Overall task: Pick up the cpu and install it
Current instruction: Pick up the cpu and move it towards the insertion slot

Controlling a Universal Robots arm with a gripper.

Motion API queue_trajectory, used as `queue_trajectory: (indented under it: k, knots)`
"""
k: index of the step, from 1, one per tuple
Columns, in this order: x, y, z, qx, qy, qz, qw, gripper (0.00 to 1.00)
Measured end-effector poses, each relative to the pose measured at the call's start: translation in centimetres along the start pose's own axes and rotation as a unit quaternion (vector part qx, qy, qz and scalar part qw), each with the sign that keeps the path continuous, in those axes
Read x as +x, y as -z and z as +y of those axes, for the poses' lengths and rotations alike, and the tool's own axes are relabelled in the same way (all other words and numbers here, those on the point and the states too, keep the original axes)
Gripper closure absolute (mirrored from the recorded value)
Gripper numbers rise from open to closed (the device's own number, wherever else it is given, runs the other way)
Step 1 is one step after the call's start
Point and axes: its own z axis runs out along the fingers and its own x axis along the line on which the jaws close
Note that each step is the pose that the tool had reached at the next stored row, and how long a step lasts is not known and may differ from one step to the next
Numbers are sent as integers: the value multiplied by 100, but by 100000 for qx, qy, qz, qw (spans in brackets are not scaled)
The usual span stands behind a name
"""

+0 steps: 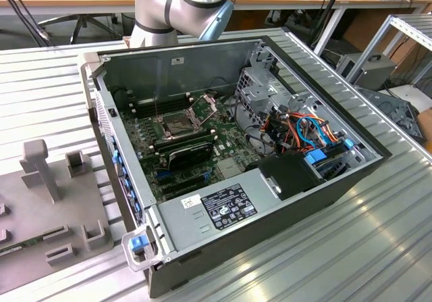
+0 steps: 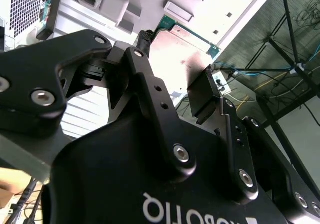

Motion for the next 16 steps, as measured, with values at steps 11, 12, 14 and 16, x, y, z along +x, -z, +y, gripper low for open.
queue_trajectory:
  k: [11, 12, 14, 16]
  knots:
    - [-123, 5, 2, 2, -2, 2, 100000, 45]
    - [-142, 6, 2, 0, 0, 2, 100000, 45]
    - [-168, 7, 2, 2, 1, 2, 100000, 45]
    - [-203, 8, 2, 1, 0, 3, 100000, 45]
